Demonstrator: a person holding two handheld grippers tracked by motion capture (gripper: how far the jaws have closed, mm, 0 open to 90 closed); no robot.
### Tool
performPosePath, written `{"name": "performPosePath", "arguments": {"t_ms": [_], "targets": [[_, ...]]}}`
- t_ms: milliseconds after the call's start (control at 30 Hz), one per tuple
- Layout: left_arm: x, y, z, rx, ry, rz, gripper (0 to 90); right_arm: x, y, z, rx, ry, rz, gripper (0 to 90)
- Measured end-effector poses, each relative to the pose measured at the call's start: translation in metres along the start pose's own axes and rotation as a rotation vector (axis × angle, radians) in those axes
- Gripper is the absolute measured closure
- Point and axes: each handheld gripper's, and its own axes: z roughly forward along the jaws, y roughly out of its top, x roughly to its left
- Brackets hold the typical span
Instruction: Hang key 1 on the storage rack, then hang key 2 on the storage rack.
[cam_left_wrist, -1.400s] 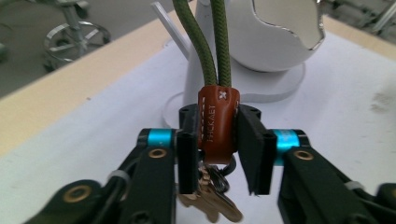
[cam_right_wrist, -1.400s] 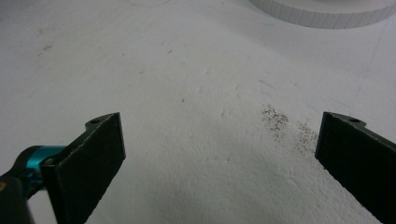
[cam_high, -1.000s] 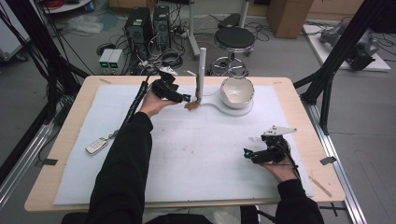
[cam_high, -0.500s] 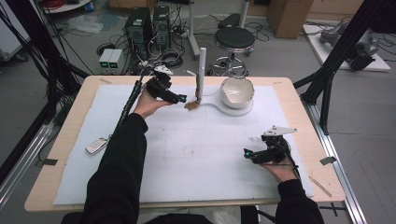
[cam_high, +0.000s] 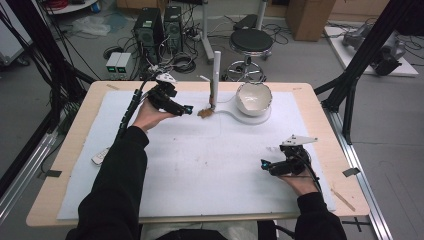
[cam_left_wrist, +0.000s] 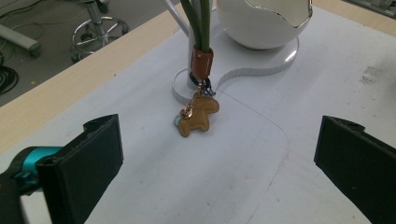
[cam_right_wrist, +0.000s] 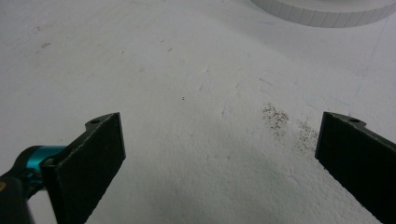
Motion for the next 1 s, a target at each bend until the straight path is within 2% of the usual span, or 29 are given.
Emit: {"name": "performPosePath", "arguments": {"t_ms": [200,367,500,733,833,1000], "targets": [[-0.002,-0.006,-0.008,0.001,-0.001,0.006,1.7,0.0,0.0,0.0,0.001,0.005,0.004,0.7],[-0.001,-0.011,-0.014,-0.006,0.0,-0.005,1.7,0.0,0.0,-0.001,-0.001,0.002,0.004,0.7],[0.0,-0.017,-0.016,0.011,0.001,0.0,1.7,0.0,0.0,-0.001,0.001,0.0,0.003,0.7],[0.0,-0.028,-0.025,0.015,0.023,0.005,1.7,0.001,0.0,0.0,0.004,0.005,0.0,0.8],[0.001,-0.033,-0.031,0.014,0.022,-0.004,1.7,0.001,0.0,0.0,0.004,0.006,-0.001,0.8],[0.006,-0.043,-0.04,0.014,0.047,-0.023,1.7,0.001,0.0,0.0,0.002,0.01,0.0,0.7]]}}
